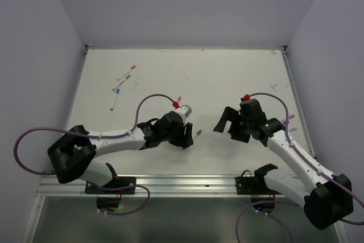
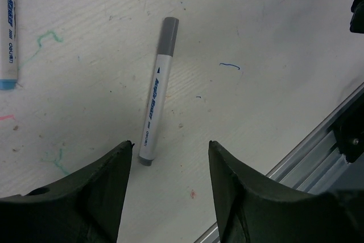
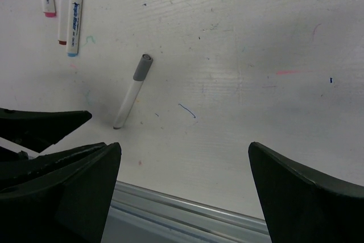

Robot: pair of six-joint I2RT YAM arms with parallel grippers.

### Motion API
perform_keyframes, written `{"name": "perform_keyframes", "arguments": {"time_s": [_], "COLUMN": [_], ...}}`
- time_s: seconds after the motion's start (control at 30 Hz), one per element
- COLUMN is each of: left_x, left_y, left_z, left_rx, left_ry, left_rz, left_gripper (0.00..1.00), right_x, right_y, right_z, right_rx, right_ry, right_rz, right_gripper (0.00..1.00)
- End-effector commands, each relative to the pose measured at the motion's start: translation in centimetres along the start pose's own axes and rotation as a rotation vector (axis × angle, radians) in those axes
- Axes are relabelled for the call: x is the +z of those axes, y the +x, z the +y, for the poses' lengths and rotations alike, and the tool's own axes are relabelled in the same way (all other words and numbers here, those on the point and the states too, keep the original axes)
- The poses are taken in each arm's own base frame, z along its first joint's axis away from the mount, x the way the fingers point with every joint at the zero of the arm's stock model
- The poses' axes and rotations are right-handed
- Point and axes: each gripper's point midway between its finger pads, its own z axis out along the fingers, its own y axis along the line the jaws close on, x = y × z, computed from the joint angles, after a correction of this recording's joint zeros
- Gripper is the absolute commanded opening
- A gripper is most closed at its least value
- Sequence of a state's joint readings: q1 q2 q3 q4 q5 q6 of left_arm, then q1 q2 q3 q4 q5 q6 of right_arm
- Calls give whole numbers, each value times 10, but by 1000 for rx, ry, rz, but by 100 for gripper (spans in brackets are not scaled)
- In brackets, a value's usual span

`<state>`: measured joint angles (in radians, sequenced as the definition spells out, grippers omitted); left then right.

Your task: Open the pen caps

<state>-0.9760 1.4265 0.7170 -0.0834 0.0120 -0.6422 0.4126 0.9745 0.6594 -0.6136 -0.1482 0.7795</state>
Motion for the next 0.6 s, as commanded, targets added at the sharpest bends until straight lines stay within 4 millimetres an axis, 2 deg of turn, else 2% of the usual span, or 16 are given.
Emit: {"name": "perform_keyframes", "arguments": {"time_s": [0.0,0.23,0.4,0.5,0.57], "left_x": [8,28,32,34,35], "left_y": [-13,-7,5,6,11], "left_z": [-9,1,14,16,19], "left_rx": [36,63,88,101,110], "left_ry": [44,-49,-159,-207,-230], "left_rz": [-70,-51,-18,-25,-11], "left_gripper": [59,56,52,45,36], "right_x": [-2,-8,-4,-1,2], "right_y": [-9,-18,-22,-21,-21], "right_z": [1,-15,-27,-27,-26], "right_rx": [-25,-36,-60,-58,-52], "right_ry": [4,127,215,218,205], "right_rz": [-43,-69,-52,-44,-47], "right_gripper": [99,99,99,99,99]}}
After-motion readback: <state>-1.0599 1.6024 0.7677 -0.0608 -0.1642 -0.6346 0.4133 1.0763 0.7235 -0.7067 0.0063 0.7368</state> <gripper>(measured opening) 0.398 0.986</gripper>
